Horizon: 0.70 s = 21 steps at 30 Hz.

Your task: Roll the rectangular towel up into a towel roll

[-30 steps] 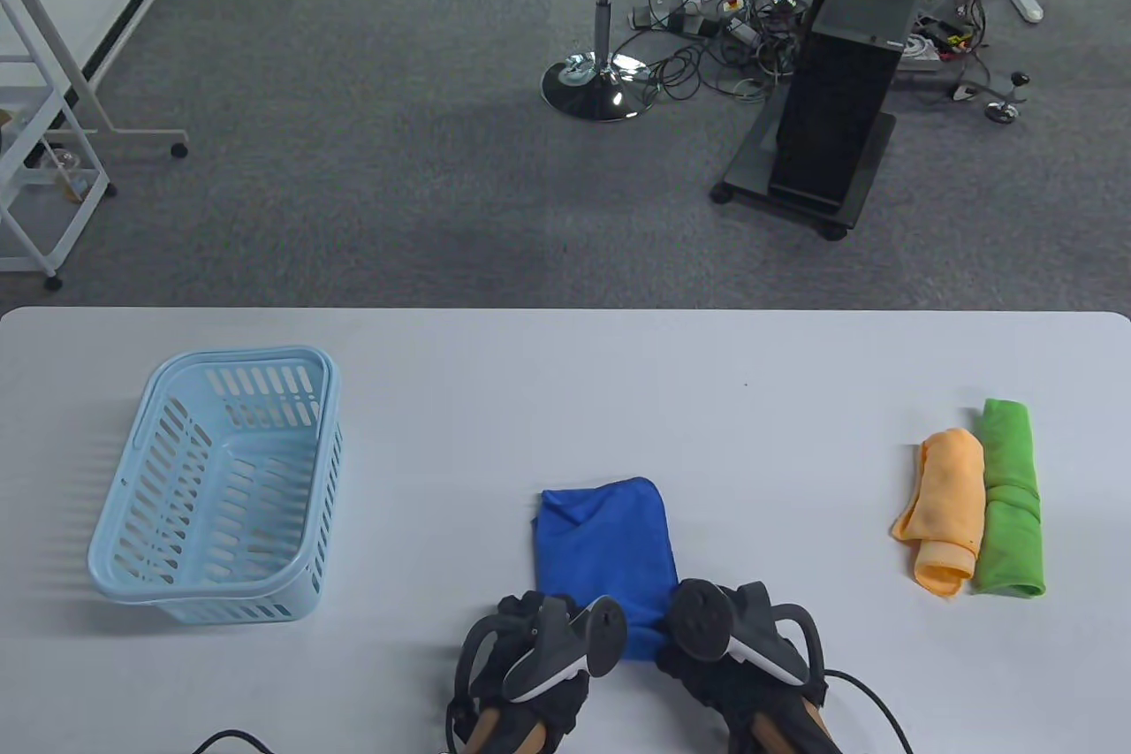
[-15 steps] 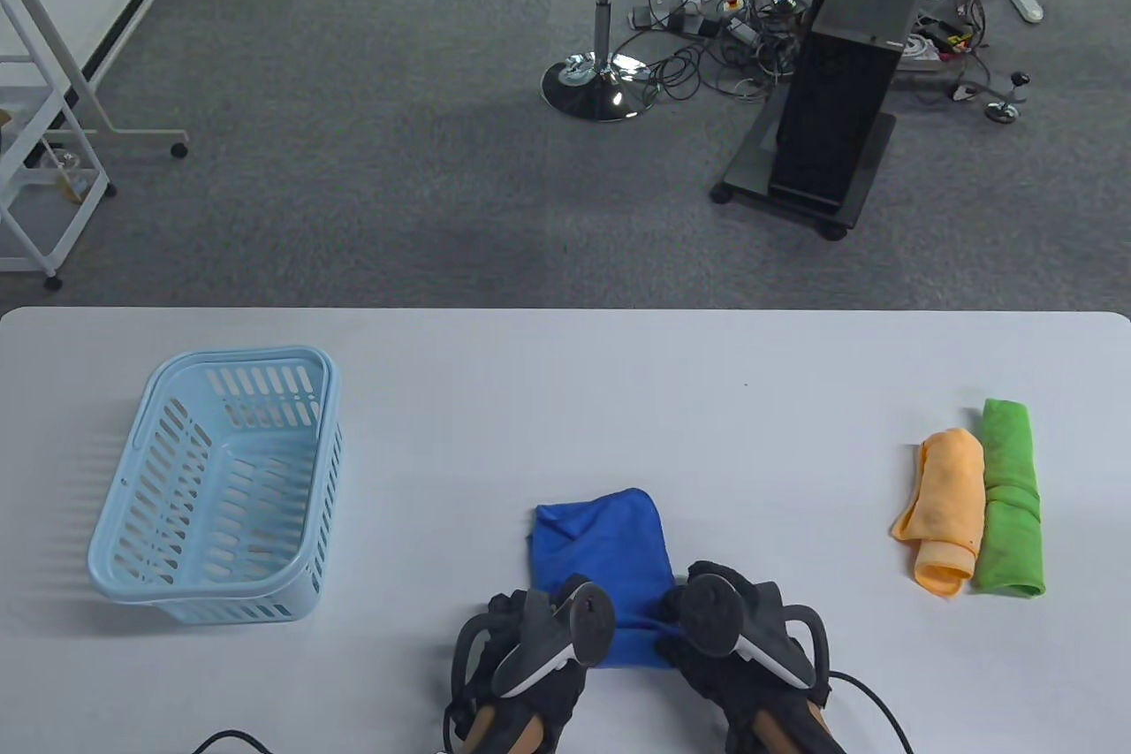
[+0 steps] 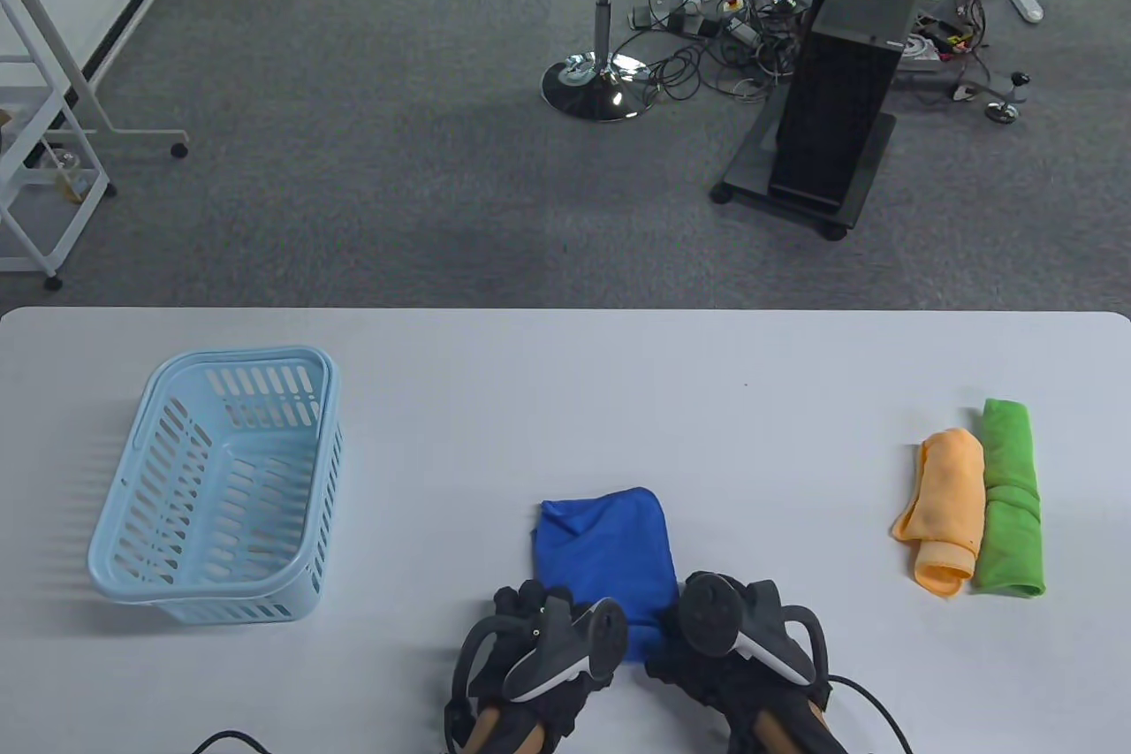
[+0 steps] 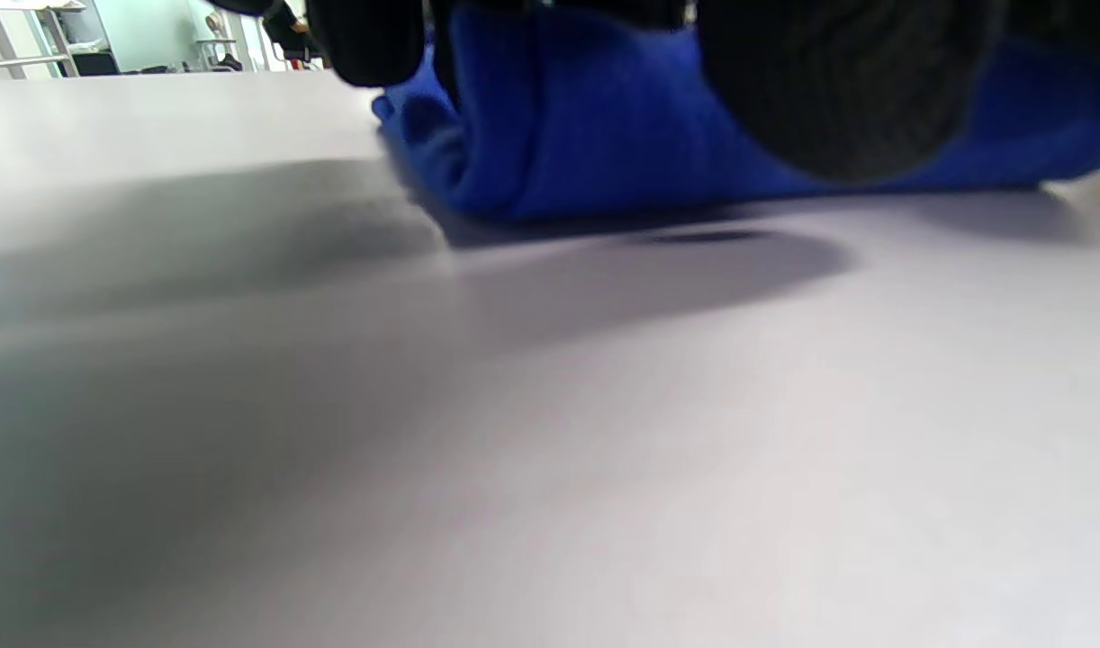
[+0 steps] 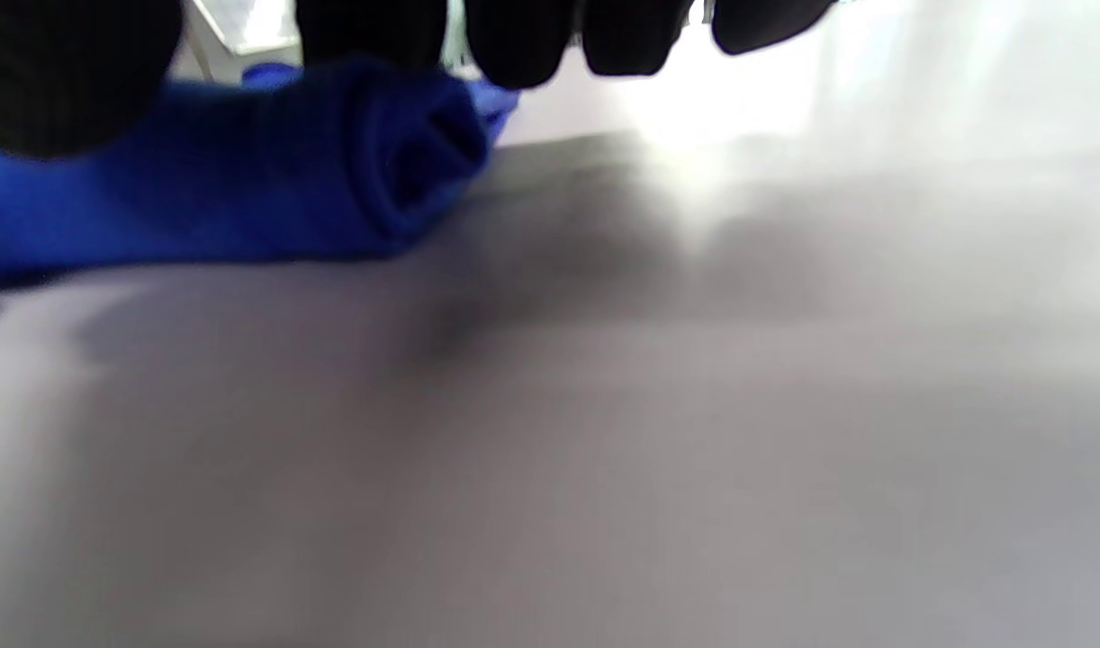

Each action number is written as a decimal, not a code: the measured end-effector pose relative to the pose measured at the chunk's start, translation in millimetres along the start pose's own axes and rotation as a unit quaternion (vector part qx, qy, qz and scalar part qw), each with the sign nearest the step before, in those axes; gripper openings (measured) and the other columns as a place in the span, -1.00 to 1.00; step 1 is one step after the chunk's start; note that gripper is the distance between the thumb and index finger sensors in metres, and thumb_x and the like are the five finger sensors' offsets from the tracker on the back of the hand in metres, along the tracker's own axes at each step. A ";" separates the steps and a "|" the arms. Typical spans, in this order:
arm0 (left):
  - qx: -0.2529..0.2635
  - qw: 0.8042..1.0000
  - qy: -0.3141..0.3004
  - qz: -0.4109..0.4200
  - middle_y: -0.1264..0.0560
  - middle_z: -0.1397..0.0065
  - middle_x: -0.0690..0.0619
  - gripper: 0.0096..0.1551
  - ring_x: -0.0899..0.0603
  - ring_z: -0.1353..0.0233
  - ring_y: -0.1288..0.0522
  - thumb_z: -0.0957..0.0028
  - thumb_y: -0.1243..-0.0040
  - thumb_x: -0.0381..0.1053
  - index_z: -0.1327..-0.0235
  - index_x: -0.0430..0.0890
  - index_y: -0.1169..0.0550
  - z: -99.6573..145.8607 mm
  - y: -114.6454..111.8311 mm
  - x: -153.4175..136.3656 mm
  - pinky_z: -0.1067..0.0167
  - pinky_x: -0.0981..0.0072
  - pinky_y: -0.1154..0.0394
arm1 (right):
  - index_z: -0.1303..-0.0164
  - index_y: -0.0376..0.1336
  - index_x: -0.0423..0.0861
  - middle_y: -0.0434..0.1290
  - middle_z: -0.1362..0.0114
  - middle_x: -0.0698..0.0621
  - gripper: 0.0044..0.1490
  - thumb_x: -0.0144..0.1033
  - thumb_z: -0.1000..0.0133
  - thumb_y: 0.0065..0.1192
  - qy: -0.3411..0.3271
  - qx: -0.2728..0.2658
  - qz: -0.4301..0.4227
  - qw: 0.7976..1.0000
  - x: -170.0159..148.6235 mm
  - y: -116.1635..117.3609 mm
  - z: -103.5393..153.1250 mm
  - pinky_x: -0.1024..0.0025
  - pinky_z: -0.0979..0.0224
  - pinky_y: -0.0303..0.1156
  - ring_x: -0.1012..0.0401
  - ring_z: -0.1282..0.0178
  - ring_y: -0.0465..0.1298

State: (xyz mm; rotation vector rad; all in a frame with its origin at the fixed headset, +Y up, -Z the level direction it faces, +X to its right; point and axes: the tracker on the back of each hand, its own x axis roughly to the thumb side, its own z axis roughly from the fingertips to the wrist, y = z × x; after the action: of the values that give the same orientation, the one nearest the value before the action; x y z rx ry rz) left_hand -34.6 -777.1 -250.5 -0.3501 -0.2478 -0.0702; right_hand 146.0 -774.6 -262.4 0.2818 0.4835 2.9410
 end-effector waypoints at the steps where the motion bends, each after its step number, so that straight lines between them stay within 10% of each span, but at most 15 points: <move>1: -0.007 1.000 0.002 -0.009 -0.24 -0.53 -0.10 -0.07 -0.37 -0.58 -0.13 0.27 -0.27 0.30 -0.41 0.01 -0.32 -1.4 -1.7 1.0 -0.44 -0.41 -0.02 | -0.36 0.20 0.00 -0.08 -0.56 -0.13 0.02 0.19 0.32 0.31 0.001 0.011 0.014 1.000 1.3 1.3 -0.7 -0.24 -0.56 -0.02 -0.11 -0.59 0.01; 21: 0.041 0.994 0.006 0.101 -0.53 -0.28 -0.10 -0.30 -0.39 -0.51 -0.25 0.19 -0.03 0.26 -0.04 -0.02 -0.76 -1.2 3.7 -16.4 -0.40 -0.40 -0.08 | 0.03 0.51 -0.08 0.32 -0.36 -0.04 -0.26 0.12 0.20 0.06 0.010 -0.015 -0.029 0.999 -5.1 -3.0 -2.5 -0.15 -0.47 0.20 -0.02 -0.41 0.35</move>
State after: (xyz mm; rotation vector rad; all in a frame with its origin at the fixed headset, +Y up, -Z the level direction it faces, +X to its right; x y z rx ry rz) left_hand -49.8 -773.6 -257.0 -0.2912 -0.2026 0.1361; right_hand 150.7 -773.5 -266.5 0.2316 0.4408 2.8947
